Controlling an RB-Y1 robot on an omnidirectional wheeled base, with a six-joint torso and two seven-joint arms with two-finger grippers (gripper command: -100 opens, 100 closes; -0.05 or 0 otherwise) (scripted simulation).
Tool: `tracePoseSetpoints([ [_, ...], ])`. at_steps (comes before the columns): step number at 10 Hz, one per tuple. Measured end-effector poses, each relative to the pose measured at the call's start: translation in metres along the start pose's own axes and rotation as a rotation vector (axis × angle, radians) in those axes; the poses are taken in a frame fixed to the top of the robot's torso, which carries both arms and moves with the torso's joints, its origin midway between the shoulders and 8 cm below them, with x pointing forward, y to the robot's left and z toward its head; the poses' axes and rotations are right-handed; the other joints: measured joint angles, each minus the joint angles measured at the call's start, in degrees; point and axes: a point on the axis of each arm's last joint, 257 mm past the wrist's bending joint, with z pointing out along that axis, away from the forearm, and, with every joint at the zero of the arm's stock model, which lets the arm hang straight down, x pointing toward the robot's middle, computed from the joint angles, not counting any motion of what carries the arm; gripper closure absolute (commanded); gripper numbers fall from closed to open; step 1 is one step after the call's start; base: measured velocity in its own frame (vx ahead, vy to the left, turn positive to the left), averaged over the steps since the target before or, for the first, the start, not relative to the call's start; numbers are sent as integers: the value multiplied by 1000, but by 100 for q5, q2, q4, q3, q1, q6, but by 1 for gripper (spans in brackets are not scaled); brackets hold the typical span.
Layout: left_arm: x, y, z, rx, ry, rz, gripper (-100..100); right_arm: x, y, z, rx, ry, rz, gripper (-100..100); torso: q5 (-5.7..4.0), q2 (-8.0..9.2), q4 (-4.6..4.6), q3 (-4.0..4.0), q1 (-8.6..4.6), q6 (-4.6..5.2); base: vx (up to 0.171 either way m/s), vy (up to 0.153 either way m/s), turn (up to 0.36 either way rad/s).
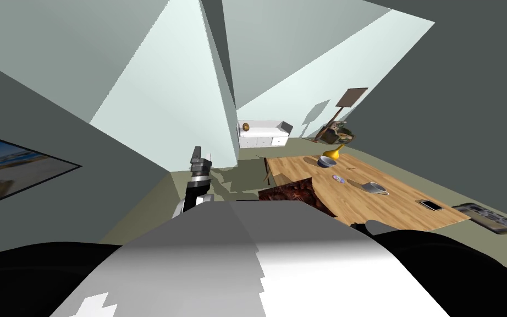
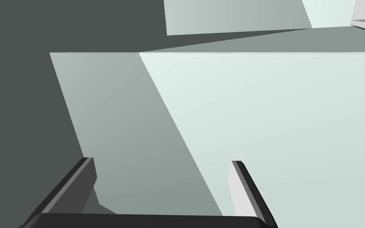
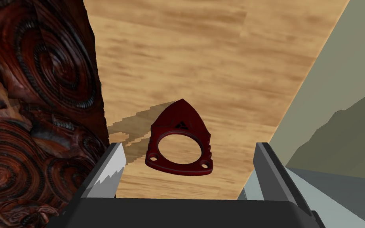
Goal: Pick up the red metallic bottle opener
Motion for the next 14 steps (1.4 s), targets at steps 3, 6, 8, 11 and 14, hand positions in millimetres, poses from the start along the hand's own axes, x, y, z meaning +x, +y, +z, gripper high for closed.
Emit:
tracePoseSetpoints([
  [3, 0, 0, 0, 0, 0, 0, 0, 17, -7, 3, 5, 16, -16, -100, -12, 18, 7, 12, -6, -7, -30, 32, -7],
  [6, 0, 0, 0, 0, 0, 0, 0, 32, -13, 5, 4, 29, -22, -100, -21, 6, 7, 6, -15, -15, -22, 31, -4],
  [8, 0, 0, 0, 0, 0, 0, 0, 38, -15, 6, 5, 32, -25, -100, -22, 4, 7, 5, -18, -15, -19, 23, -5],
  [11, 0, 0, 0, 0, 0, 0, 0, 48, -22, 10, 6, 29, -24, -100, -29, 1, 7, 4, -16, -20, -24, 28, -5],
  [14, 0, 0, 0, 0, 0, 0, 0, 53, -25, 16, 4, 16, -17, -100, -35, -4, 7, 1, -14, -25, -22, 30, -5],
])
